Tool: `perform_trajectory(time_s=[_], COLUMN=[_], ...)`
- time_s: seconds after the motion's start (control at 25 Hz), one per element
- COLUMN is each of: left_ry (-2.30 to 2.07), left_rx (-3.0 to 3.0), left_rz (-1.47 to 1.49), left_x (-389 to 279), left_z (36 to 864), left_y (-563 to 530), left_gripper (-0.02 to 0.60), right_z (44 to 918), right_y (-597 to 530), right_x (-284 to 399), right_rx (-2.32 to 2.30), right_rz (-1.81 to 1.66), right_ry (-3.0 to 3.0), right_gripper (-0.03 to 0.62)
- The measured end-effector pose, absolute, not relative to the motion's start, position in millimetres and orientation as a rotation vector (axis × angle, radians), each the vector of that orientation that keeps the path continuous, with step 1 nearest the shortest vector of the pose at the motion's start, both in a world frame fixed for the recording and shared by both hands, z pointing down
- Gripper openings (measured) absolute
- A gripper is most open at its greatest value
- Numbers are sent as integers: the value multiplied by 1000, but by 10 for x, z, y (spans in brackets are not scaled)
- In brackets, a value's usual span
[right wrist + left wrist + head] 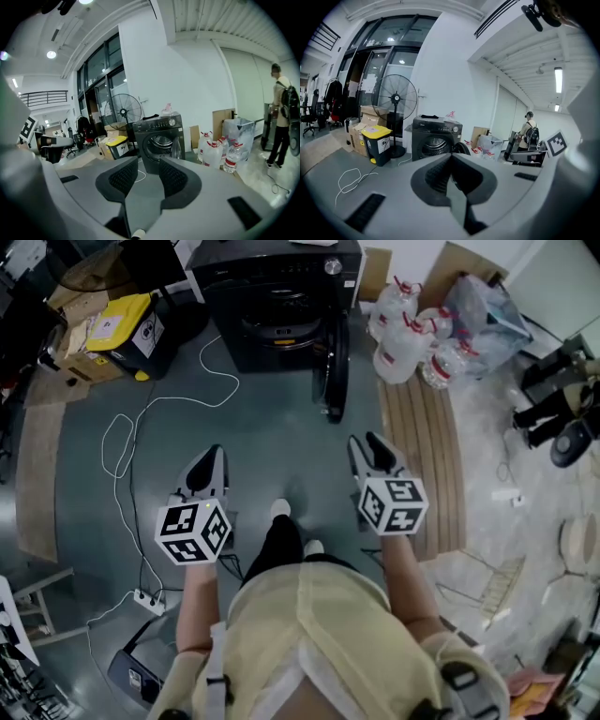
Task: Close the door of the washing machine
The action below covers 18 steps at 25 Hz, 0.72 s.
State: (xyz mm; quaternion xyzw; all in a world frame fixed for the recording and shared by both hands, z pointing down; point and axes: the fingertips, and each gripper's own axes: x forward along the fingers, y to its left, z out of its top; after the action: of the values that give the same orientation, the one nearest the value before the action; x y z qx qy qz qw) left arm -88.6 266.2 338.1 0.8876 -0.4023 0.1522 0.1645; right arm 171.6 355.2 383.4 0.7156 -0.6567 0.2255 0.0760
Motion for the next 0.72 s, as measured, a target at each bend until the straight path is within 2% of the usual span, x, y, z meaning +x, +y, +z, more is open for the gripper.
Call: perform_trajectory(time_s=[0.72], left_ry=[-1042], left_rx=[2558], left_rz=[503], left_x=[-852], left_z=[3729], left_y=[1254], left_gripper=[6], right_z=[4189], right_y=[2608], right_x=[1974], right_rx=[2245], right_rz=[771], right_ry=[-1698], right_gripper=[137])
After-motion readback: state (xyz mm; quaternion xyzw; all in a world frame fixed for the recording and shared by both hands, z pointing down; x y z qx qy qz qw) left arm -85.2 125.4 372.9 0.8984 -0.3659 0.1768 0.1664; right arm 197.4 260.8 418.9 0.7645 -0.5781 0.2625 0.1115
